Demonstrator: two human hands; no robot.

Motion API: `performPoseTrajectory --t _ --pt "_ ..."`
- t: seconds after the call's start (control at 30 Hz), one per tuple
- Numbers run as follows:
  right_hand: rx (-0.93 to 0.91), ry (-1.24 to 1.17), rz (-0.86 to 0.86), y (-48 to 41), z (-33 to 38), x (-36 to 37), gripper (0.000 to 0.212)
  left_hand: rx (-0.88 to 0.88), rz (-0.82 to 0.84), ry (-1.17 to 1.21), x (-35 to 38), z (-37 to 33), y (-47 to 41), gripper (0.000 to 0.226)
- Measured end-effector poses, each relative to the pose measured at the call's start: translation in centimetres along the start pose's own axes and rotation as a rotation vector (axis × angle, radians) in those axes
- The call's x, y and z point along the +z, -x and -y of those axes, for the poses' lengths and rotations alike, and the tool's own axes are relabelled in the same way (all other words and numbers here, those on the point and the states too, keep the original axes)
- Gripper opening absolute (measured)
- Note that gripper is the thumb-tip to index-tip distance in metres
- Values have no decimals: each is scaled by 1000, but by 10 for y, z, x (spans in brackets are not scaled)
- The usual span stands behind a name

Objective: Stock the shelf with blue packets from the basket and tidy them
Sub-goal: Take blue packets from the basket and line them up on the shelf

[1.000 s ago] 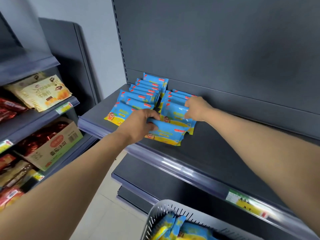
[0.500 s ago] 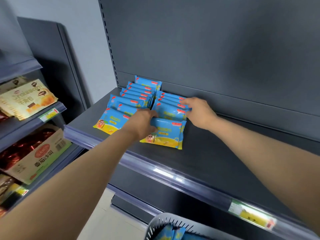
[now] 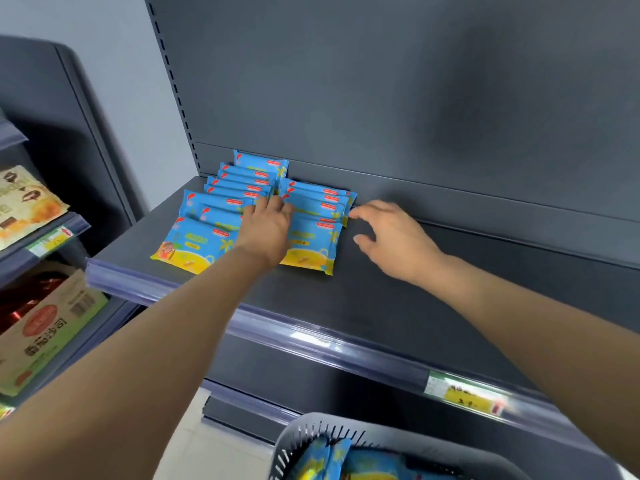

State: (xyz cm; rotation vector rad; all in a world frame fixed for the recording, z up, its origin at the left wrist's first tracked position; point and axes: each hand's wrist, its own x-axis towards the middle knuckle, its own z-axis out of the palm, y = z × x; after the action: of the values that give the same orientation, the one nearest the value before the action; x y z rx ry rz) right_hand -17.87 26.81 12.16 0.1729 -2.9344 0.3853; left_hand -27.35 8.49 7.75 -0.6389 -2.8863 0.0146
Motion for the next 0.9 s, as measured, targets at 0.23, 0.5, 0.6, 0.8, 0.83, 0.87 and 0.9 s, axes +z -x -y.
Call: performPoseTrajectory --t 0.23,0.5,0.6,0.8,0.83,0.87,0.9 --pt "-123 171 -129 26 31 -35 48 93 -315 159 -59 -12 46 48" --pt "-311 199 -358 92 56 -104 53 107 -561 85 -160 -57 149 45" --pt "-382 187 -420 132 54 -122 53 103 -585 49 -182 -87 190 43" --pt "-472 113 -441 218 33 -130 52 99 -552 60 -194 -162 262 43" --pt "-489 106 -414 231 29 -124 52 105 -527 74 -190 -174 273 43" --pt "-501 104 -380 244 25 -117 51 113 -499 86 -184 -184 283 42" --pt "-509 107 -338 255 21 -109 51 114 -466 96 -177 -192 293 43"
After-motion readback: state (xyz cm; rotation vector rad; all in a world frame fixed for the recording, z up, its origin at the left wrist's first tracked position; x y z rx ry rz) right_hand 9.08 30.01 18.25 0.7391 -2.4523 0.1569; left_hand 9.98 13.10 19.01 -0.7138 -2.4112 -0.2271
